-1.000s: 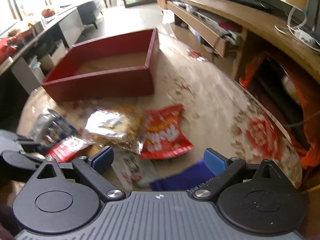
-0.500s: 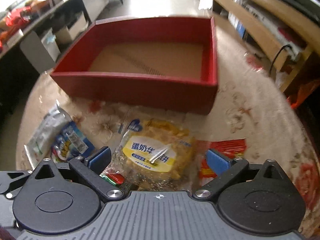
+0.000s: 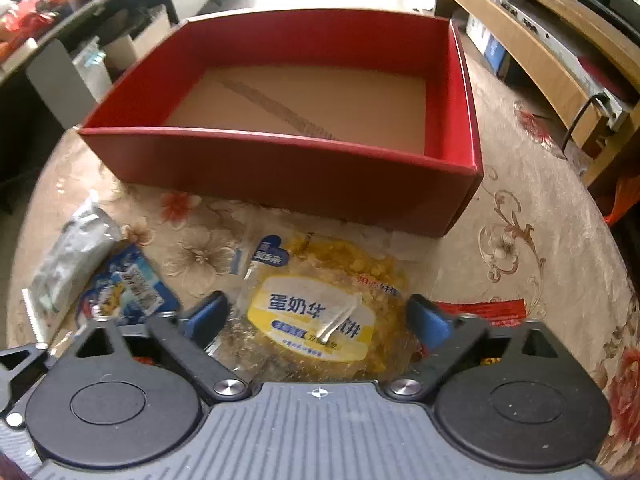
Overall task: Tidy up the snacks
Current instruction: 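Lower the left tool onto the red wafer packet while the right tool approaches the egg-cake bag, then close the left tool on the red wafer packet while the right tool grasps the egg-cake bag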
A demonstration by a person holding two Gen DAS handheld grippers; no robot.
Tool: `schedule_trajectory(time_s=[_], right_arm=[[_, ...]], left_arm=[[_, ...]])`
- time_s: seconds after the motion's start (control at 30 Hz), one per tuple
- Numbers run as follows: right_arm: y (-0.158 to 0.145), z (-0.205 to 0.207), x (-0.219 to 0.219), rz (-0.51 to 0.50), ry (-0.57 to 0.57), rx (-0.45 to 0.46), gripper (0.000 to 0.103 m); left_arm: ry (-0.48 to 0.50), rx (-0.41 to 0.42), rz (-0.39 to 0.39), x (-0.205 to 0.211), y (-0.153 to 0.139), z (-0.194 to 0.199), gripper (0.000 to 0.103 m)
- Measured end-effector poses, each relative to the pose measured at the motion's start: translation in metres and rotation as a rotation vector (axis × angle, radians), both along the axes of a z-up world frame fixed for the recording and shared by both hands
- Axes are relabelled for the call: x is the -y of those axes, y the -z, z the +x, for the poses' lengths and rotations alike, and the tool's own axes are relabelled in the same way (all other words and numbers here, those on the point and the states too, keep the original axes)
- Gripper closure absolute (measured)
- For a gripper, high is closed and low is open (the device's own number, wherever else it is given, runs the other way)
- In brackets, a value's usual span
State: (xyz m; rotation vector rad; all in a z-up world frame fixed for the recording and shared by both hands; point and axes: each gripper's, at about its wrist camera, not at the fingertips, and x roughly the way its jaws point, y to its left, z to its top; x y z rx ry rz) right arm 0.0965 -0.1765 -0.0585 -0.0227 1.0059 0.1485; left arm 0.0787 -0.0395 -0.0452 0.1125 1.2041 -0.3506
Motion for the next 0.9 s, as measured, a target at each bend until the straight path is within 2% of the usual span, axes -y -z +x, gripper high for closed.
schedule_trajectory(time_s=[0.03, 0.17, 0.3, 0.37, 0.43, 0.47, 0.5, 0.63, 0.8, 0.9], right_arm=[[-0.003, -0.002, 0.004, 0.019, 0.001, 0.0, 0.022], [-0.011, -0.014, 0.016, 0.072, -0.004, 0.019, 0.036], [-0.011, -0.022, 0.024, 0.088, -0.008, 0.013, 0.038], [-0.011, -0.024, 0.029, 0.12, -0.007, -0.005, 0.038], [-0.012, -0.026, 0.036, 0.161, 0.007, -0.028, 0.034], [-0.011, -0.026, 0.039, 0.185, 0.015, -0.048, 0.028], [-0.01, -0.027, 0.042, 0.204, 0.026, -0.05, 0.027], [-0.011, -0.029, 0.048, 0.187, 0.042, -0.051, 0.014], [-0.014, -0.019, 0.039, 0.21, 0.004, -0.052, 0.012], [-0.01, -0.013, 0.022, 0.156, -0.035, -0.047, 0.01]], left_arm=[[-0.006, -0.01, -0.016, -0.002, -0.001, 0.0, 0.047], [-0.016, -0.017, -0.03, -0.003, 0.001, -0.003, 0.048], [-0.023, -0.013, -0.039, 0.004, 0.003, -0.01, 0.047], [-0.02, -0.007, -0.041, 0.01, 0.004, -0.013, 0.043], [-0.019, -0.004, -0.032, 0.017, 0.008, -0.017, 0.024], [-0.015, 0.006, -0.021, 0.022, 0.01, -0.019, 0.022], [-0.01, 0.015, -0.004, 0.027, 0.012, -0.025, 0.02], [0.006, 0.042, 0.052, 0.044, 0.014, -0.046, 0.016], [-0.03, 0.044, 0.026, 0.044, 0.016, -0.071, 0.016], [-0.036, 0.05, 0.014, 0.039, 0.021, -0.079, 0.014]])
